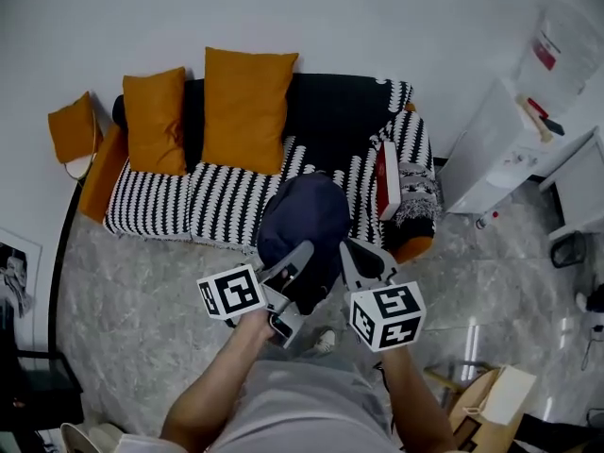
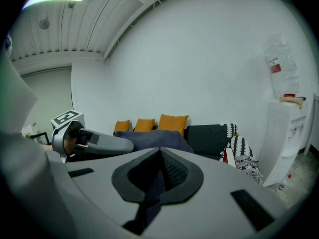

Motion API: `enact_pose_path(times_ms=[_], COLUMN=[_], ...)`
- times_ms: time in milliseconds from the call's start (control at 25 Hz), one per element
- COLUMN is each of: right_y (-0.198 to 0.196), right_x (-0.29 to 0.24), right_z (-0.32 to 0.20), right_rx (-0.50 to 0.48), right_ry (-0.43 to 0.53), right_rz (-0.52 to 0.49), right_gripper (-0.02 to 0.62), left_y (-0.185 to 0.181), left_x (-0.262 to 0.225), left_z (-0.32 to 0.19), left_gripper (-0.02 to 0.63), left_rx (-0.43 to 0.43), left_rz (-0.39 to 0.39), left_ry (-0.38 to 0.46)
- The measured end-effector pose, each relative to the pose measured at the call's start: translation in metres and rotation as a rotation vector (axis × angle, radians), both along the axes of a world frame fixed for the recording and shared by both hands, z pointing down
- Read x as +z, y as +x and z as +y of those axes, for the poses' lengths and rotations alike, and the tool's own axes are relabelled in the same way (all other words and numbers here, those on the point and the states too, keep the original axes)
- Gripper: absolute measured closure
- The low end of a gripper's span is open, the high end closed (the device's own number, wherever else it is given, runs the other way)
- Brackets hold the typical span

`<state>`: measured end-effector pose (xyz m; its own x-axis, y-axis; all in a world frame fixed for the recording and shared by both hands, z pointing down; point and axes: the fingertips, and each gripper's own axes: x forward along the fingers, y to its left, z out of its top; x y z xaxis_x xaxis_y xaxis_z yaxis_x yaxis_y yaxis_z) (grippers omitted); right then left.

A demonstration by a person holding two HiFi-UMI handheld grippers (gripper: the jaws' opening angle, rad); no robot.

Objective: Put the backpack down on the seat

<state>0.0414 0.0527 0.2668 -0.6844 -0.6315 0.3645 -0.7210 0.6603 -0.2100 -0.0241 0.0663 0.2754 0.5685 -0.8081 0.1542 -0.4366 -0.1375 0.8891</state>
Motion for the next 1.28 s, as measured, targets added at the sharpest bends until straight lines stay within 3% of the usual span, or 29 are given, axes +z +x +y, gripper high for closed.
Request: enact_pose_path(times_ms=[520, 1280], right_y=[-0.004, -0.070], right_x=[0.013, 0.035], right_z=[-0.064, -0.229], right_rx=[0.009, 0.085], right_ry=[-0.012, -0.081], right_rz=[0.007, 0.059], right_gripper=[0.594, 0.594], left_y=[-0.007, -0.073], left_x=[0.026, 0.058], left_z=[-0.062, -0.231], left_gripper=[0.561, 0.561], left_rx=[-0.010, 0.063], left_rz=[0.002, 0.030], left_ry=[-0.051, -0.111])
